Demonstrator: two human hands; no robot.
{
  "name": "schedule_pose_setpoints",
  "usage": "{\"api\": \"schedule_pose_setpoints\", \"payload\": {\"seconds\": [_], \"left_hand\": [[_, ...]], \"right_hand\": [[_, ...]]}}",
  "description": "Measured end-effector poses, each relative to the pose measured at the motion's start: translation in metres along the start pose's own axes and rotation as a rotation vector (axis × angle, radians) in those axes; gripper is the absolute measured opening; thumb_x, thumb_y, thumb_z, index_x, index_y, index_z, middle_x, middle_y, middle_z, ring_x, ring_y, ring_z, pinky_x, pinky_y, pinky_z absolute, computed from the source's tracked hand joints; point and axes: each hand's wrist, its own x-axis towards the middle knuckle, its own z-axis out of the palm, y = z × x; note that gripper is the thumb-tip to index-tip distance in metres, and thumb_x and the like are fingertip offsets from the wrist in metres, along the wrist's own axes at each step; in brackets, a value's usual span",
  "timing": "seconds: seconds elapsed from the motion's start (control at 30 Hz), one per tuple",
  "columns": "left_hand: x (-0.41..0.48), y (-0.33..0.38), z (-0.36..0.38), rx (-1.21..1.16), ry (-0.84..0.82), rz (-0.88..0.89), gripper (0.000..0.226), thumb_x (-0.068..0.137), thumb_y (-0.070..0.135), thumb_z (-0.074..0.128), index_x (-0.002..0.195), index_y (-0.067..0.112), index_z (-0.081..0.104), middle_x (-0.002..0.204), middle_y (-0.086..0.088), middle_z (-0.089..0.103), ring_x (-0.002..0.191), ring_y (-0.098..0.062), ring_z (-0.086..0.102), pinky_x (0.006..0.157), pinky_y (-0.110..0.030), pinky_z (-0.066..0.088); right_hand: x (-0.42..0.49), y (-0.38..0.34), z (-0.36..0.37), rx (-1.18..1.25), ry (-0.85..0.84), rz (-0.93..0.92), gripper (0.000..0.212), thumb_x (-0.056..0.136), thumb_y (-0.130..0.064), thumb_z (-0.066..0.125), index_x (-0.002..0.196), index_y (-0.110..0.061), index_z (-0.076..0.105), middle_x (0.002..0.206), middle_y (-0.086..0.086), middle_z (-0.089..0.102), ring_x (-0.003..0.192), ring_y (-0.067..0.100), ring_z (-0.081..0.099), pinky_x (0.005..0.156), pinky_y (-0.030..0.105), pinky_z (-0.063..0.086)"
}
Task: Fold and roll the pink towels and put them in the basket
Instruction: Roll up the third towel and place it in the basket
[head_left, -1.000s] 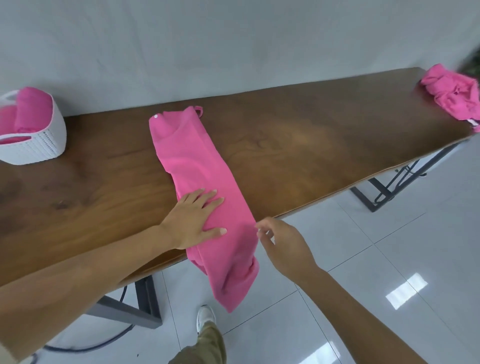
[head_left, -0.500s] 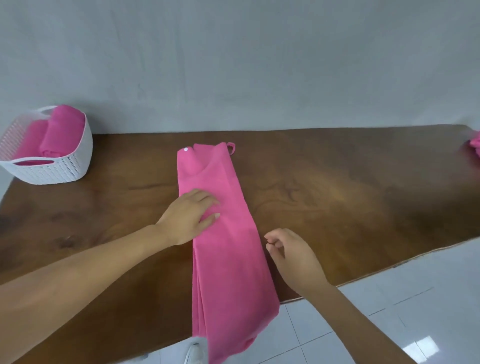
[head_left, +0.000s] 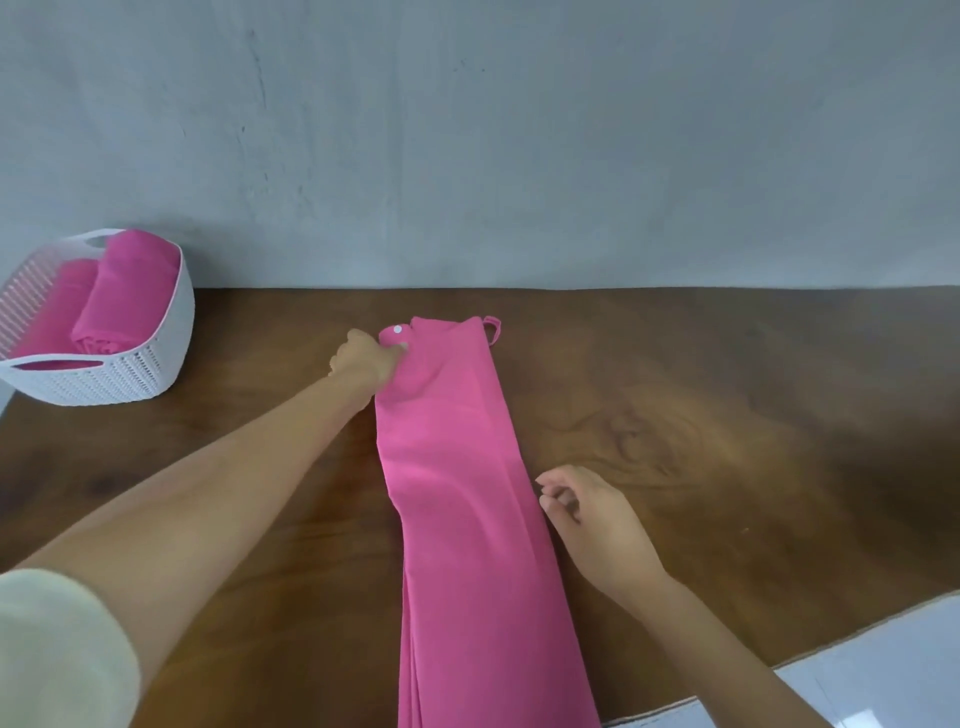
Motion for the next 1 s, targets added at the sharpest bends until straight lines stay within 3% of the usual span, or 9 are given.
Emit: {"api": "schedule_pose_setpoints", "payload": {"seconds": [0.1, 0.27, 0.4, 0.53, 0.63, 0.73, 0.8, 0.9, 1.0], "left_hand": [[0.017, 0.005, 0.005, -0.128, -0.036, -0.101, 0.055, 0.087, 0.046, 0.069, 0.119, 0.002, 0.059, 0.118, -0.017, 0.066, 0.110, -0.037, 0.063, 0.094, -0.045, 0.054], [0.020, 0.014, 0.011, -0.009, -0.022, -0.096, 0.047, 0.086, 0.047, 0.066, 0.114, 0.010, 0.062, 0.120, -0.012, 0.064, 0.113, -0.036, 0.061, 0.099, -0.048, 0.052], [-0.007, 0.025, 0.013, 0.103, 0.086, 0.171, 0.023, 0.092, 0.038, 0.063, 0.096, 0.018, 0.052, 0.104, -0.006, 0.062, 0.097, -0.031, 0.060, 0.091, -0.045, 0.047], [-0.046, 0.024, 0.021, -0.022, -0.011, 0.512, 0.022, 0.095, 0.024, 0.065, 0.083, 0.022, 0.047, 0.079, 0.002, 0.060, 0.071, -0.021, 0.056, 0.064, -0.039, 0.045], [-0.064, 0.017, 0.031, -0.048, -0.089, 0.659, 0.021, 0.091, 0.013, 0.070, 0.085, 0.024, 0.053, 0.079, 0.009, 0.063, 0.071, -0.010, 0.060, 0.062, -0.032, 0.047], [-0.072, 0.013, 0.036, -0.093, -0.212, 0.724, 0.020, 0.090, 0.006, 0.069, 0.092, 0.023, 0.059, 0.087, 0.012, 0.066, 0.081, -0.005, 0.063, 0.072, -0.027, 0.053], [-0.072, 0.013, 0.032, -0.120, -0.233, 0.754, 0.020, 0.090, 0.003, 0.069, 0.095, 0.020, 0.061, 0.088, 0.012, 0.066, 0.084, -0.004, 0.063, 0.073, -0.020, 0.050], [-0.069, 0.014, 0.023, -0.189, -0.270, 0.746, 0.019, 0.090, 0.002, 0.069, 0.095, 0.019, 0.061, 0.082, 0.012, 0.063, 0.079, -0.007, 0.062, 0.073, -0.022, 0.049], [-0.065, 0.014, 0.014, -0.268, -0.367, 0.713, 0.015, 0.092, 0.008, 0.072, 0.102, 0.017, 0.067, 0.079, 0.008, 0.067, 0.076, -0.007, 0.063, 0.077, -0.022, 0.049]], "right_hand": [[0.022, -0.004, -0.006, 0.005, 0.006, -0.009, 0.020, 0.100, -0.025, 0.055, 0.117, -0.032, 0.063, 0.104, -0.021, 0.061, 0.096, -0.003, 0.058, 0.084, 0.023, 0.053], [0.064, -0.010, -0.014, -0.019, -0.020, -0.036, 0.022, 0.101, -0.027, 0.053, 0.120, -0.031, 0.063, 0.107, -0.019, 0.062, 0.098, -0.002, 0.059, 0.086, 0.025, 0.054], [0.102, -0.016, -0.021, -0.045, -0.042, -0.057, 0.021, 0.101, -0.027, 0.054, 0.120, -0.029, 0.063, 0.106, -0.018, 0.063, 0.096, -0.002, 0.059, 0.086, 0.026, 0.054], [0.148, -0.023, -0.028, -0.080, -0.043, -0.117, 0.020, 0.100, -0.023, 0.058, 0.118, -0.030, 0.064, 0.104, -0.017, 0.064, 0.095, -0.002, 0.060, 0.086, 0.026, 0.054], [0.184, -0.034, -0.029, -0.123, -0.045, -0.175, 0.026, 0.099, -0.020, 0.059, 0.124, -0.030, 0.060, 0.111, -0.014, 0.064, 0.095, 0.000, 0.061, 0.088, 0.029, 0.055], [0.215, -0.046, -0.027, -0.206, -0.106, -0.251, 0.048, 0.099, -0.010, 0.056, 0.140, -0.033, 0.046, 0.131, -0.007, 0.053, 0.100, 0.007, 0.060, 0.087, 0.034, 0.055], [0.234, -0.055, -0.026, -0.307, -0.204, -0.303, 0.063, 0.096, 0.000, 0.053, 0.147, -0.034, 0.040, 0.142, -0.004, 0.042, 0.113, 0.011, 0.055, 0.090, 0.037, 0.055], [0.256, -0.067, -0.023, -0.538, -0.344, -0.374, 0.080, 0.083, 0.011, 0.050, 0.150, -0.032, 0.040, 0.157, -0.001, 0.027, 0.136, 0.020, 0.038, 0.099, 0.043, 0.051], [0.270, -0.075, -0.024, -0.676, -0.417, -0.359, 0.078, 0.081, 0.011, 0.053, 0.148, -0.029, 0.045, 0.165, 0.000, 0.013, 0.146, 0.023, 0.023, 0.105, 0.045, 0.045]]}}
